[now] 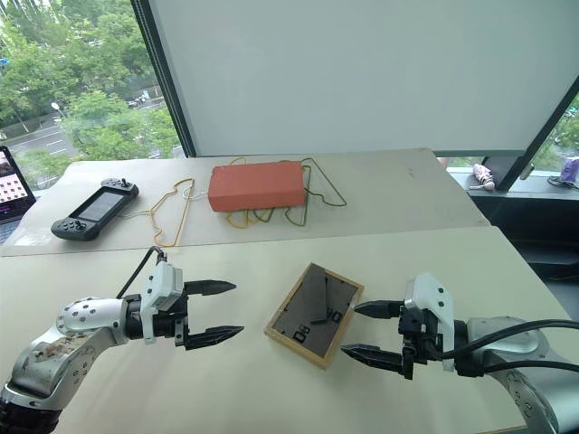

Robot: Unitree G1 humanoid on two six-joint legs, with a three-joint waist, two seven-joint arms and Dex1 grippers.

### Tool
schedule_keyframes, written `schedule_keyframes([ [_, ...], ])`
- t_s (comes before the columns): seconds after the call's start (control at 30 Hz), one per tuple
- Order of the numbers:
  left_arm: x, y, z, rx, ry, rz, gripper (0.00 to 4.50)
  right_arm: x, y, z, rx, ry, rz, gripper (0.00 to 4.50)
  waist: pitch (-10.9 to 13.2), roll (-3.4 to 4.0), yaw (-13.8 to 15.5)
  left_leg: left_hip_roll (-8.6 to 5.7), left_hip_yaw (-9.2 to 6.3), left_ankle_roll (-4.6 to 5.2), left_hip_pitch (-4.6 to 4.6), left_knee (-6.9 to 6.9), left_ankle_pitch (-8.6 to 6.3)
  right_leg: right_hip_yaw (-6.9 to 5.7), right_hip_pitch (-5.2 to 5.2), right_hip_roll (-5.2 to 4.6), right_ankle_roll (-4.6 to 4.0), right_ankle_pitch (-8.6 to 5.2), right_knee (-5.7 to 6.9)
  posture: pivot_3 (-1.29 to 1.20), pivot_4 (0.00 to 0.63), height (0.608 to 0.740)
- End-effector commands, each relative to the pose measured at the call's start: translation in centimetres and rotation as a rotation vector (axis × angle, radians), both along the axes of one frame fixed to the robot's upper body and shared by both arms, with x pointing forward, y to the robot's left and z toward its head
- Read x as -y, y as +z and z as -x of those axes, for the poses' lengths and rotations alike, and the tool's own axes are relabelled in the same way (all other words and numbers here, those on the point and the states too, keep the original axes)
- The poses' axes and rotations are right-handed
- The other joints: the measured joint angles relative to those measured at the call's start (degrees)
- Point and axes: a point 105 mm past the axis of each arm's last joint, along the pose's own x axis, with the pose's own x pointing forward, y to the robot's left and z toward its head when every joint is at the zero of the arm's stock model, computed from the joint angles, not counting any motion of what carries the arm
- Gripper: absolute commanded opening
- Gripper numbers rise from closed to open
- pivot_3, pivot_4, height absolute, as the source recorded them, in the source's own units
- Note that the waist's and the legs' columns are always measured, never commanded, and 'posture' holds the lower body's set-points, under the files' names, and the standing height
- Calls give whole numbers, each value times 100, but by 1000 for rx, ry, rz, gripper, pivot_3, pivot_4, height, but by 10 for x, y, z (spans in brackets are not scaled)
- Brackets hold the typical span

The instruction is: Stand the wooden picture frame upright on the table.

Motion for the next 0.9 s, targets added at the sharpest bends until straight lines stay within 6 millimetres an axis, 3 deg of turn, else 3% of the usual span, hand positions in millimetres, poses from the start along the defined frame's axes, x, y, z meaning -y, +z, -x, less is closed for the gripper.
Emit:
schedule_keyframes([
  [0.03,-2,4,-8,21,37,5,4500,1,3,0,34,-29,-1,4052,0,0,2,0,0,0,0,0,0,0,0,0,0,0,0,0,150,740],
  [0.1,-6,-2,-23,17,97,-2,4500,4,-4,0,4,-74,10,4052,0,0,25,0,0,0,0,0,0,0,3,0,0,0,0,0,150,740],
  [0.2,-3,-10,-36,11,119,9,3848,7,-13,0,-16,-137,12,3406,0,0,29,-2,0,-2,2,2,1,0,6,0,0,1,0,0,150,740],
  [0.3,-2,-28,-52,47,135,-99,2694,13,-27,0,-66,-194,38,2341,0,0,23,-2,0,-4,3,4,2,0,4,0,1,2,-2,0,150,740],
  [0.4,6,-38,-78,103,158,-160,1604,34,-52,-10,-109,-345,133,1282,-1,0,26,-3,0,-6,4,4,3,0,7,0,0,3,-1,0,150,740],
  [0.5,22,-52,-86,144,96,-233,468,34,-59,-14,-115,-383,150,225,-1,0,14,-4,0,-13,3,5,7,0,7,0,1,8,-5,0,150,740],
  [0.57,35,-60,-85,145,41,-259,78,32,-62,-22,-114,-423,160,0,-1,1,-25,-3,0,-14,-2,4,8,1,6,0,1,7,-3,0,150,740],
  [0.7,59,-74,-67,109,-101,-297,78,11,-64,-35,-88,-440,195,0,-4,5,-5,-4,0,-35,-1,4,19,2,8,0,3,8,-2,0,150,740],
  [0.9,55,-71,-61,89,-120,-300,78,-23,-56,-41,-44,-378,186,0,-4,6,-5,-3,-1,-35,7,4,19,1,4,0,6,6,-2,0,150,740],
])
